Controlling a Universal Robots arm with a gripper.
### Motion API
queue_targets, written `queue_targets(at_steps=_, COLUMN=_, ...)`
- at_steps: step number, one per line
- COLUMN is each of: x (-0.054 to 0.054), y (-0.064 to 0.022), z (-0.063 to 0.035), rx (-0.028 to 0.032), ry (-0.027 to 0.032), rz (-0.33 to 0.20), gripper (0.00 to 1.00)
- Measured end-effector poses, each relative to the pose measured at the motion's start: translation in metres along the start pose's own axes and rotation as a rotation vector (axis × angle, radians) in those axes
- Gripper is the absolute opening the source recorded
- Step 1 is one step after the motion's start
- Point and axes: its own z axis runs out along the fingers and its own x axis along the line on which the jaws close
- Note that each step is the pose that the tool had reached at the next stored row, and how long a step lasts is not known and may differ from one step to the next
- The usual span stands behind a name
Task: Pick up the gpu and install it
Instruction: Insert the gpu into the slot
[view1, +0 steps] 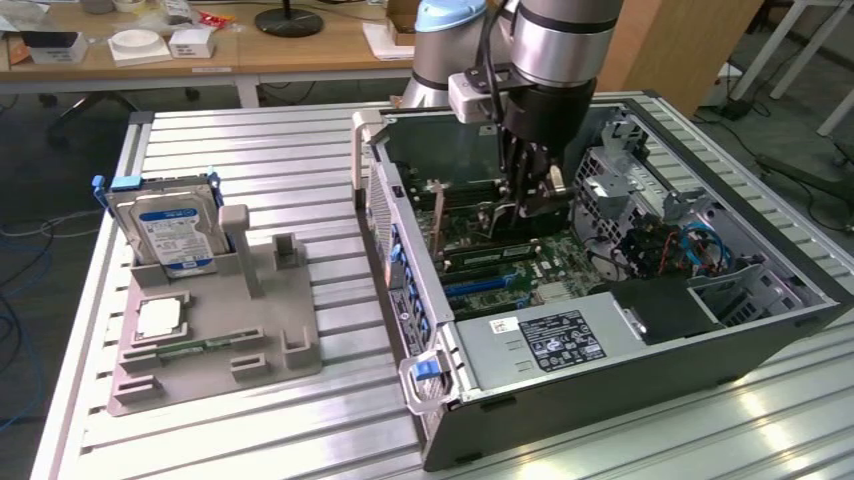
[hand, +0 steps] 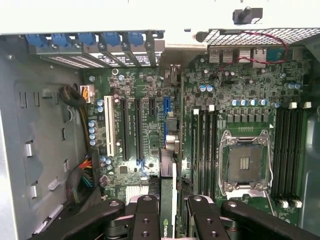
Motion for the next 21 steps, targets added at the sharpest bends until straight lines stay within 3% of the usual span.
queue_targets(at_steps=21, x=0.005, y=0.0079, z=0.0165, rx=0.0001, ry=0.0001, rz=0.0, gripper=0.26)
